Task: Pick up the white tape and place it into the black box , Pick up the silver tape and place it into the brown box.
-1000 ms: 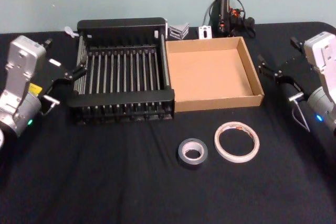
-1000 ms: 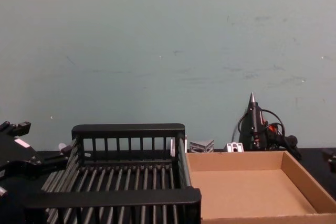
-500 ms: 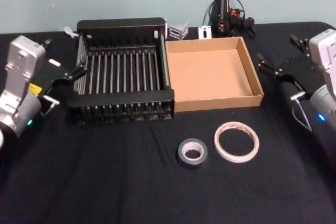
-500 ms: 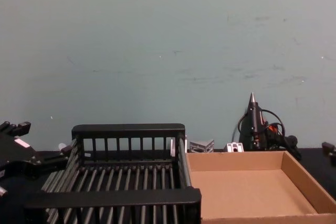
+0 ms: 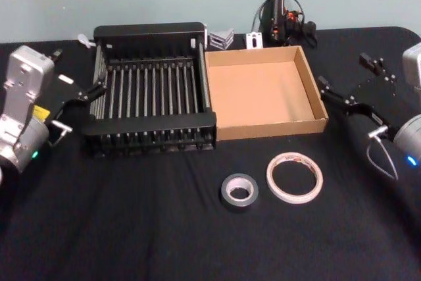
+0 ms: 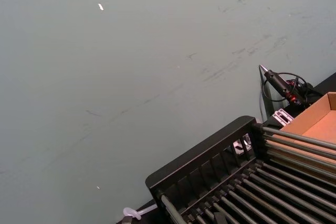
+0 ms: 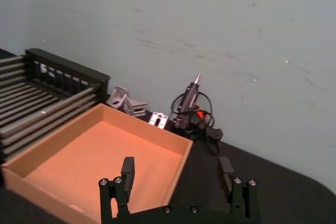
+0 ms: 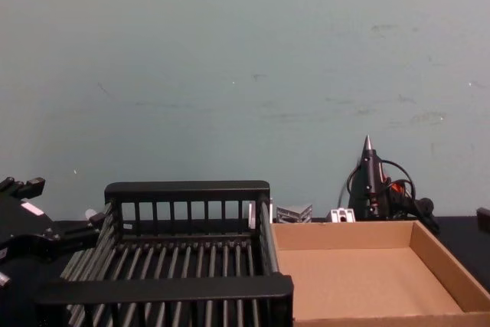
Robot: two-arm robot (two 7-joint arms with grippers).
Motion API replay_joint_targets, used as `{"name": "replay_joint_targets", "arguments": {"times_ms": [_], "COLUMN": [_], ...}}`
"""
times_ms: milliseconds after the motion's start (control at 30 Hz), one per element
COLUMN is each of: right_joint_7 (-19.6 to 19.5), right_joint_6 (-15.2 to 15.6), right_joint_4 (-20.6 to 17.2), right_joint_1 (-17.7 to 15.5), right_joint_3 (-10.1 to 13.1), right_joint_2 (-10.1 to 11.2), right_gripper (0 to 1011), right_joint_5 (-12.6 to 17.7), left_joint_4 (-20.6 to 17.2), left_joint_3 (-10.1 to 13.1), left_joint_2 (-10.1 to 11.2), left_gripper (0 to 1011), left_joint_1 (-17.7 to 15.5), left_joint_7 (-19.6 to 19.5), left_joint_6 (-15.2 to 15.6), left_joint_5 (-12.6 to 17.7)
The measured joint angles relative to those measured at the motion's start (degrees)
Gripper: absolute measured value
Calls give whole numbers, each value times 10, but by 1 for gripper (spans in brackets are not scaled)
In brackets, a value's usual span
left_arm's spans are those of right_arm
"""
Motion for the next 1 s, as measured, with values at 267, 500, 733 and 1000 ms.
{"name": "replay_joint_targets", "arguments": {"times_ms": [267,500,733,1000], "right_joint_7": [17,32,42,53], "right_joint_6": [41,74,99,130], "right_joint_4": [-66,-115,-137,-140], "right_joint_1": [-59,-117,-156,-172], "right_joint_3": [31,54,66,67], "right_joint_2": [13,33,46,49], "right_gripper": [1003,1002,1003,1003], "right_joint_5": [40,60,63,57], "left_joint_4": [0,0,0,0], "left_joint_3": [0,0,0,0], "left_joint_2": [0,0,0,0], "left_gripper": [1001,1001,1001,1001], "left_joint_1": [0,0,0,0], "left_joint_7": [0,0,0,0], "left_joint_6": [0,0,0,0], "left_joint_5": [0,0,0,0]}}
